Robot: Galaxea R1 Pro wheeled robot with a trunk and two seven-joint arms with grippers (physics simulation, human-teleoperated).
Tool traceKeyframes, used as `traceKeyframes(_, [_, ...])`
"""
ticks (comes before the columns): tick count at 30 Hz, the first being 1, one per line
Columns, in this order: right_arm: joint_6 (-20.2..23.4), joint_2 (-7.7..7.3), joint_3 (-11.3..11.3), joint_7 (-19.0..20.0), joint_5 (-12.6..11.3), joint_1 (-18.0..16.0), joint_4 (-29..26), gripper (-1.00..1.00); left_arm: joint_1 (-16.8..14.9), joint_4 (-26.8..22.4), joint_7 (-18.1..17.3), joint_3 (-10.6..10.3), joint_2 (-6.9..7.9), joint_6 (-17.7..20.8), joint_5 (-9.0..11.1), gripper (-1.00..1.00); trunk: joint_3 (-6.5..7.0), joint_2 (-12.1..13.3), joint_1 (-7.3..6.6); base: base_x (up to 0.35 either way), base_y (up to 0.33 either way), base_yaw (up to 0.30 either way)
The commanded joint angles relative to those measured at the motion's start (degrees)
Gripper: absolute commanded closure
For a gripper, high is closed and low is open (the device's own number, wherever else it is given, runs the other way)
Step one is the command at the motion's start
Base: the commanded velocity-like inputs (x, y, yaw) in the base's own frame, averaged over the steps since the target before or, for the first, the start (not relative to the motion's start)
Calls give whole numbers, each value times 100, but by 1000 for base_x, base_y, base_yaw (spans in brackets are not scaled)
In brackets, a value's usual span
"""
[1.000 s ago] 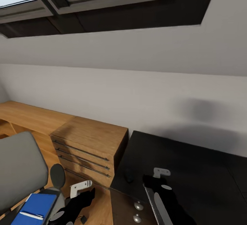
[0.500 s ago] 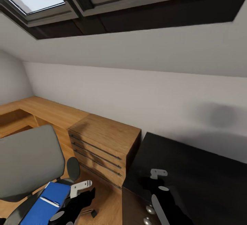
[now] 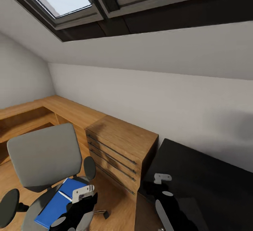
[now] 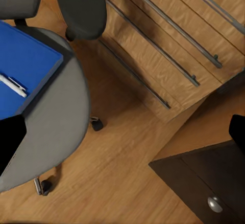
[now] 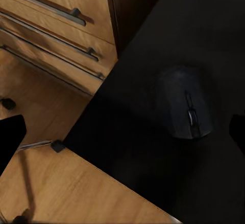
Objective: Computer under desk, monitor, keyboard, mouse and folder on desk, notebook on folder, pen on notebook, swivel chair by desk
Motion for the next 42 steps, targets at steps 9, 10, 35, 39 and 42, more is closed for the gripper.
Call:
traceKeyframes(9, [15,-17,11,-54,-46,-4,-6,-100,-2,-35,48,0,8,5,57,-100,-7,-7,2,0,0,272])
traceKeyframes(10, [12,-41,7,-54,-37,-4,-6,-100,-2,-47,48,5,8,3,59,-100,-7,-7,2,0,0,107])
traceKeyframes(35, [-1057,-775,-36,45,372,-40,568,-100,-2,-153,12,1575,9,7,166,-100,-7,-7,2,0,0,12])
traceKeyframes(39, [-1079,-805,-39,205,374,-349,1075,-100,-2,-155,9,1596,7,2,166,-100,-7,-7,2,33,0,0])
traceKeyframes(42, [-1239,-884,-40,693,366,-1081,2401,-100,-2,-161,6,1601,7,1,177,-100,-7,-7,2,182,0,0])
